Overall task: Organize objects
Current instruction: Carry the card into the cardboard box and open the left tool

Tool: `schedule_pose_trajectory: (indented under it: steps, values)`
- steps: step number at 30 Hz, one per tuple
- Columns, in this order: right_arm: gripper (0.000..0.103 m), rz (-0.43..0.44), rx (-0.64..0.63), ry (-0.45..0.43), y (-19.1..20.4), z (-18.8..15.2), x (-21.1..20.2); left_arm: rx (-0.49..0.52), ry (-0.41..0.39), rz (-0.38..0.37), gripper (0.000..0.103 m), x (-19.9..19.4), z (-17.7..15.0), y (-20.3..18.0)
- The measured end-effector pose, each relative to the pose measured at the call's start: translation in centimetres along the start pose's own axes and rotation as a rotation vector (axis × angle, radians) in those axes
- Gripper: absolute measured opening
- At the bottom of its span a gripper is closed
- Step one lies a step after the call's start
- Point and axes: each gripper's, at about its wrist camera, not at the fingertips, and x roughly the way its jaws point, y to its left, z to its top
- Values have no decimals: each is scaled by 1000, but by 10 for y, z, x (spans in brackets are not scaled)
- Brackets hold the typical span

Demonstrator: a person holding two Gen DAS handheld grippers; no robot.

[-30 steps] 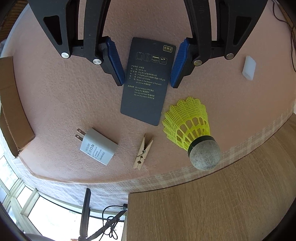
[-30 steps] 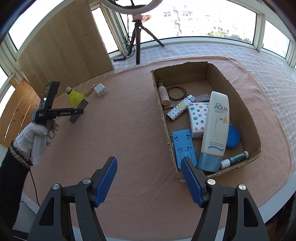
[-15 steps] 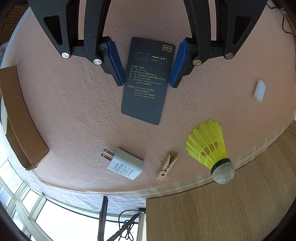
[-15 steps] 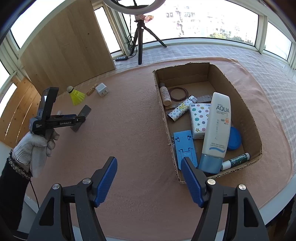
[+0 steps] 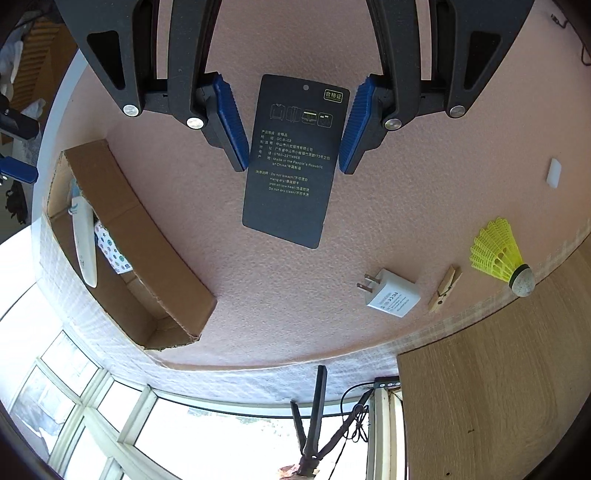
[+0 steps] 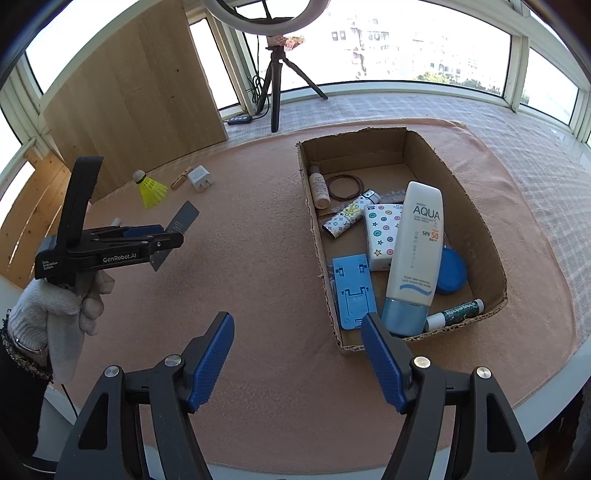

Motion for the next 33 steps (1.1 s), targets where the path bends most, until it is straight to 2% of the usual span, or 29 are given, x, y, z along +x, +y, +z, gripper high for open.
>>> schedule_pose_trajectory:
  steps: [11, 17, 33]
  values:
    - [68, -46, 62, -22, -38, -18, -17, 150, -68, -61, 54, -8, 53, -97]
    - [68, -60, 62, -24, -51, -23, -19, 187, -90, -76, 54, 3, 79, -139]
    - [68, -58, 69, -22, -77, -24, -21, 217, -114, -48, 54, 32, 119, -194]
